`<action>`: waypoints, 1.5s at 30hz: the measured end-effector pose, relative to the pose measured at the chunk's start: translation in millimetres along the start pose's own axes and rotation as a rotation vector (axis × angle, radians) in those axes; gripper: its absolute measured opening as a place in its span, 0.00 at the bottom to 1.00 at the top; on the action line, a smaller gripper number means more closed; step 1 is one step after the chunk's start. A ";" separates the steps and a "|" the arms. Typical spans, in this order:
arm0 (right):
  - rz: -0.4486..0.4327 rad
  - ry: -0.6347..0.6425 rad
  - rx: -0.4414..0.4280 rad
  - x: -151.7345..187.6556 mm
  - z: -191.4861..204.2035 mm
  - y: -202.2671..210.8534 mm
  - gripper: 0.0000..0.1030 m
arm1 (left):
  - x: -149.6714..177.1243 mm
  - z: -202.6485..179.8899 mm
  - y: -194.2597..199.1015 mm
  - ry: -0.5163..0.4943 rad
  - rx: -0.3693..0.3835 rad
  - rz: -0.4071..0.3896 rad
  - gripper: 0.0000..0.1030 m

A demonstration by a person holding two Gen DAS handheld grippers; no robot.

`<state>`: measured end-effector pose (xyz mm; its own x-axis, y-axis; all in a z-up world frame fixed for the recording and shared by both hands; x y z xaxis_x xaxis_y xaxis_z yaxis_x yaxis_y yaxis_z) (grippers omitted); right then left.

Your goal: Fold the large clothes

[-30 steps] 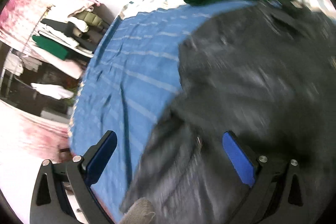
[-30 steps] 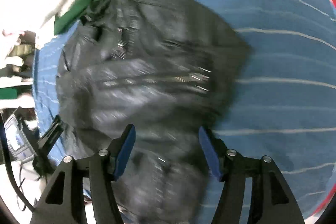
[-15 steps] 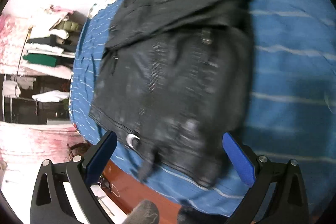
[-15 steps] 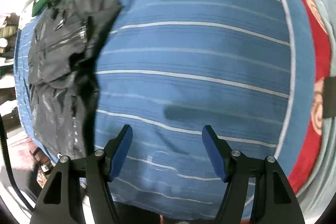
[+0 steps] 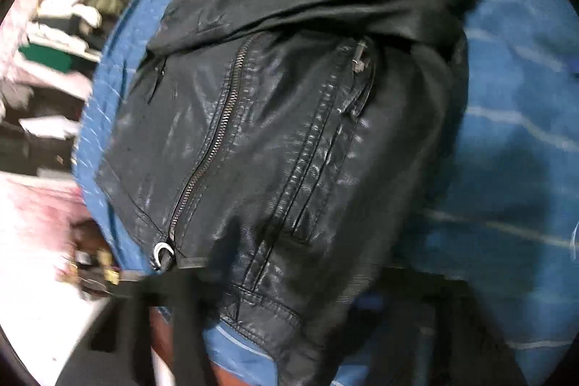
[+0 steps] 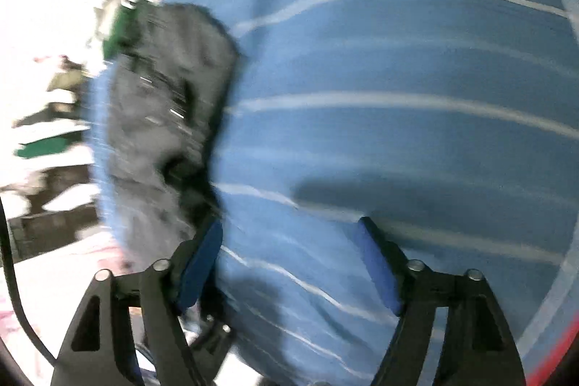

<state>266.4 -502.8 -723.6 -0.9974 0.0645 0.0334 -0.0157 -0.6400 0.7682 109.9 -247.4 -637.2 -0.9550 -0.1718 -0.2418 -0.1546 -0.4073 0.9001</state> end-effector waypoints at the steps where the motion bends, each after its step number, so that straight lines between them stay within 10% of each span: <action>1: -0.004 -0.006 -0.042 -7.9 5.5 -8.2 0.76 | -3.2 1.3 1.6 0.011 0.030 0.002 0.20; 10: 0.014 -0.079 -0.222 -65.3 49.0 -81.5 0.75 | -26.5 16.8 24.7 0.001 0.090 -0.074 0.03; 12: 0.001 -0.093 -0.237 -69.2 60.7 -84.6 0.36 | -29.8 23.4 27.9 0.005 0.110 -0.081 0.03; 22: -0.115 -0.044 -0.179 -83.1 172.2 -25.5 0.19 | -70.0 108.5 63.9 0.108 0.268 -0.116 0.03; 28: -0.092 0.141 -0.063 -113.8 311.0 -43.2 0.19 | -110.8 186.6 26.6 0.238 0.352 -0.038 0.06; 36: 0.054 0.252 0.180 -151.7 411.2 -177.3 0.20 | -133.4 263.4 -91.0 0.464 0.482 0.121 0.12; 40: 0.145 0.298 0.267 -156.9 424.6 -248.4 0.29 | -131.1 286.6 -137.5 0.566 0.553 0.202 0.33; 45: 0.223 0.329 0.180 -163.1 431.8 -297.5 0.71 | -124.5 317.6 -151.7 0.645 0.550 0.204 0.81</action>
<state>464.3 7.7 -681.5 -0.9449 -0.3263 0.0279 0.1862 -0.4650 0.8655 171.9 120.7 -628.6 -0.6733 -0.7365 -0.0651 -0.2553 0.1489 0.9553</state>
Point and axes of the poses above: each gripper's, at about its wrist camera, not at the fingertips, and y roughly against the way its jaws point, z to its left, x to its underside, the point moved 10 cm from there along -y, roughly the way its jaws point, and after that the axes turned 11 degrees about y, right-handed, at the moved point
